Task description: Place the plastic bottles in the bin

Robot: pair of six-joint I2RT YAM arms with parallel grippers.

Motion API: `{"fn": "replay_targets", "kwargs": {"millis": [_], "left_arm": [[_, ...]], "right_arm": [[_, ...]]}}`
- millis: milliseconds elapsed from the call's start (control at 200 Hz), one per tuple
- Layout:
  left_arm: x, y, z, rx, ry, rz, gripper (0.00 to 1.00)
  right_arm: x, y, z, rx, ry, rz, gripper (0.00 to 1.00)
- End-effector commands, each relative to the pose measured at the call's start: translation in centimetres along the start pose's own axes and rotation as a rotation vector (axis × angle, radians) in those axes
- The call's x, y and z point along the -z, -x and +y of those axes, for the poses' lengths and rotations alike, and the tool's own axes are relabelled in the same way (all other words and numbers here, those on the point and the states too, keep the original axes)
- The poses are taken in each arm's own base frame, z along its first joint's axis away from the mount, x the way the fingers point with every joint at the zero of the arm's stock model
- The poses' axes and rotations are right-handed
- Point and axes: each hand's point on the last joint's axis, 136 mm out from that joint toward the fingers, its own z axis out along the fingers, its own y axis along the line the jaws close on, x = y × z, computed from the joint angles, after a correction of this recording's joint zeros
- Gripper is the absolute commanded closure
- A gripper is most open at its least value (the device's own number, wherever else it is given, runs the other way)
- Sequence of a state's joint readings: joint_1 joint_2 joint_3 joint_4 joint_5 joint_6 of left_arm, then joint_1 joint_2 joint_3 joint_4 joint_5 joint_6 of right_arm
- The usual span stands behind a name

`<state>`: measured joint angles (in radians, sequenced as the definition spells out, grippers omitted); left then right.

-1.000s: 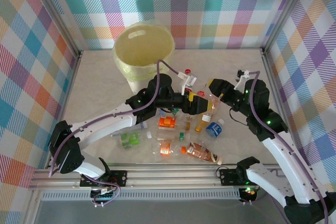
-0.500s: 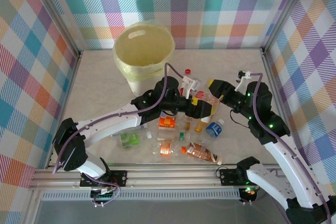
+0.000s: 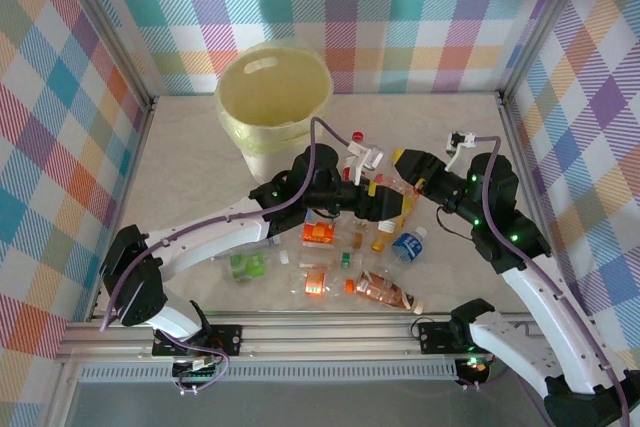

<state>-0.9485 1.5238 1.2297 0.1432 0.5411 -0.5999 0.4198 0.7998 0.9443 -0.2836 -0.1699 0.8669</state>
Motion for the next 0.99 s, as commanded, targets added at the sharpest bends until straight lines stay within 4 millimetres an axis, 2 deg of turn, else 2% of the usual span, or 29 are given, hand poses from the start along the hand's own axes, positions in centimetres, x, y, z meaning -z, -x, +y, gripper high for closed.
{"fn": "replay_targets", "kwargs": {"millis": [0, 295, 485, 600, 695, 810, 990], "left_arm": [[0.2, 1.0, -2.1, -0.019, -0.062, -0.025, 0.24], [1.0, 1.7, -2.5, -0.021, -0.041, -0.059, 0.39], [2.1, 2.1, -2.8, -0.040, -0.013, -0.074, 0.49], [2.9, 2.7, -3.1, -0.056, 0.003, -0.081, 0.49], [3.5, 2.9, -2.4, -0.051, 0.047, -0.079, 0.48], [4.6, 3.2, -1.2, -0.029, 0.101, -0.083, 0.47], [7.2, 4.3, 0.0, -0.055, 0.195, -0.087, 0.46]], "right_arm": [[0.0, 0.2, 1.0, -0.003, 0.049, -0.006, 0.45], [0.1, -0.1, 0.8, 0.000, 0.039, 0.002, 0.44], [0.4, 0.0, 0.9, 0.010, 0.046, -0.007, 0.38], [0.8, 0.0, 1.1, 0.028, 0.054, -0.012, 0.25], [1.8, 0.1, 1.6, 0.060, 0.068, -0.029, 0.16], [3.3, 0.3, 2.2, 0.121, 0.078, -0.055, 0.08], [5.3, -1.0, 2.7, 0.240, 0.112, -0.030, 0.00]]}}
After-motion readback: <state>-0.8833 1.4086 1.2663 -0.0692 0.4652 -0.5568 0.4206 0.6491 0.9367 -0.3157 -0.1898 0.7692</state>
